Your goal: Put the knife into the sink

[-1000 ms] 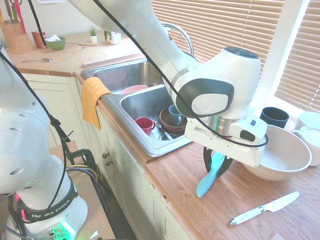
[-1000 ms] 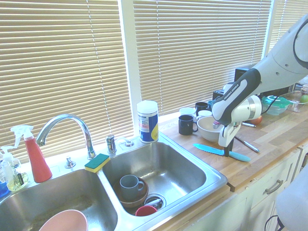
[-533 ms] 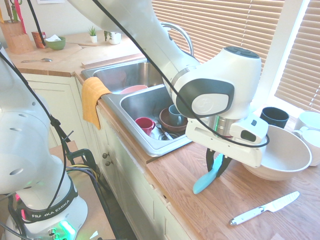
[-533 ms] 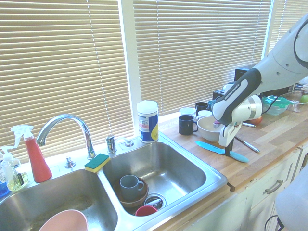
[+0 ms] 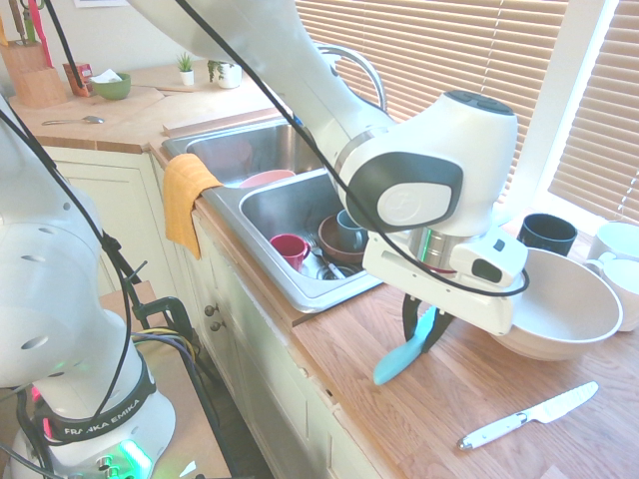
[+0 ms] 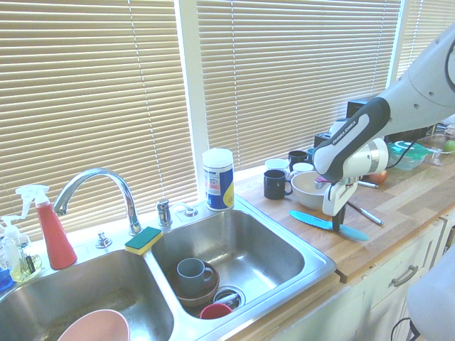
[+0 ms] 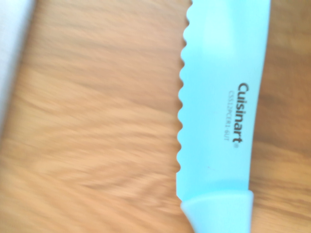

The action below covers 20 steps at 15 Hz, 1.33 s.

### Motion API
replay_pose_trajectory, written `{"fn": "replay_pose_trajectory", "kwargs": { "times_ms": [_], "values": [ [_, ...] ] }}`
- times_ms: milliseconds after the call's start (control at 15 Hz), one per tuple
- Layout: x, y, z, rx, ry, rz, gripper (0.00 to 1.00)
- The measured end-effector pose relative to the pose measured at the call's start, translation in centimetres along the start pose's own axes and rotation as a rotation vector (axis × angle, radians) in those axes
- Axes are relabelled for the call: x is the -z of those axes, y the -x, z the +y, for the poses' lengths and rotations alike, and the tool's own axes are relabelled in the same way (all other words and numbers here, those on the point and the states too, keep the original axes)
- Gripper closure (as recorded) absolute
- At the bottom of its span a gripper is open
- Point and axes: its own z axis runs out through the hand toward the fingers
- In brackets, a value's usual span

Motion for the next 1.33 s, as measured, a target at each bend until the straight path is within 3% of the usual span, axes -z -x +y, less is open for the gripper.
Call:
{"fn": "replay_pose_trajectory", "kwargs": {
  "times_ms": [400, 800, 1133, 1333],
  "values": [
    [8.9, 0.8, -5.8, -0.022, -0.037, 0.071, 1.0],
    [15.2, 1.6, -16.8, -0.193, -0.041, 0.097, 1.0],
    [14.3, 4.4, -25.9, -0.366, -0.096, 0.155, 1.0],
    [11.2, 6.7, -29.6, -0.421, -0.107, 0.156, 1.0]
  ]
}}
